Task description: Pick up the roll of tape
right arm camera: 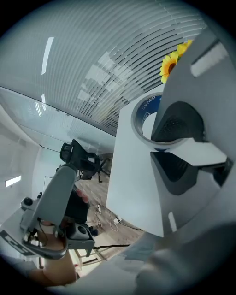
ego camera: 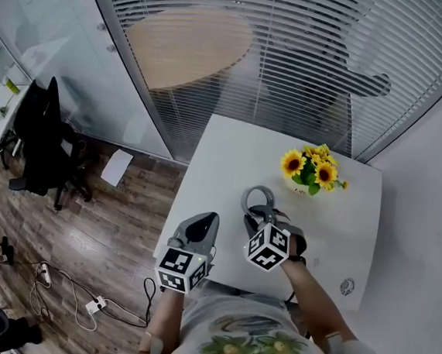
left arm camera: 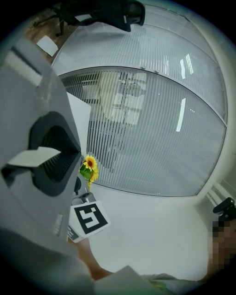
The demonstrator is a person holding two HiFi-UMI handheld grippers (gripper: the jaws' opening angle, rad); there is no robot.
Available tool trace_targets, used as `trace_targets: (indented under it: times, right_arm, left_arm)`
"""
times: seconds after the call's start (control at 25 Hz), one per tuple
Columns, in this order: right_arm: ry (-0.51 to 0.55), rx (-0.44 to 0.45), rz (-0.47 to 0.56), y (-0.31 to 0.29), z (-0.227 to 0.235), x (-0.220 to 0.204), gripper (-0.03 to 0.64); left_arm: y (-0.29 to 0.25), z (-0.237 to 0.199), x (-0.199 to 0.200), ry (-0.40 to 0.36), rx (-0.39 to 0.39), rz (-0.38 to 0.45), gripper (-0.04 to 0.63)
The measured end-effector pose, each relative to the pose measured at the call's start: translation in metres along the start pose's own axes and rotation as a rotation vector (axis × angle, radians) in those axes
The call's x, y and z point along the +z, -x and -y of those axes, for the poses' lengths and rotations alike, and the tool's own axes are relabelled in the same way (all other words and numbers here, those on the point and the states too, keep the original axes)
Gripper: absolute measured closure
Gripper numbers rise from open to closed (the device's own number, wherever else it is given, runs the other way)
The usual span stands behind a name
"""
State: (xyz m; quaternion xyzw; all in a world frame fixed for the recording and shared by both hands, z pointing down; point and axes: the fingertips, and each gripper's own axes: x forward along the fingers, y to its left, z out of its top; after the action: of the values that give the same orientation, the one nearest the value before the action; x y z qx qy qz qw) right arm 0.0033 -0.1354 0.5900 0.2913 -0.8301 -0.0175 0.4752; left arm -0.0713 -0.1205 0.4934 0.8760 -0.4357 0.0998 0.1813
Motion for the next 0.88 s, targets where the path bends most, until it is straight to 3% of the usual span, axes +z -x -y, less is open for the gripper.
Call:
trace_targets:
  times: [0.4, 0.88]
  right_arm:
    - [-0.027, -0.027, 0.093, 0.028, 0.002, 0.014, 0.545]
    - [-0.137, -0.027, 0.231, 0.066, 0.005, 0.040, 0.543]
  left_arm:
    - [0.002, 0.006, -0.003, -0.003, 0.005, -0.003, 0.591]
    - [0.000, 0.013, 0.002, -0.009, 0.000, -0.002, 0.591]
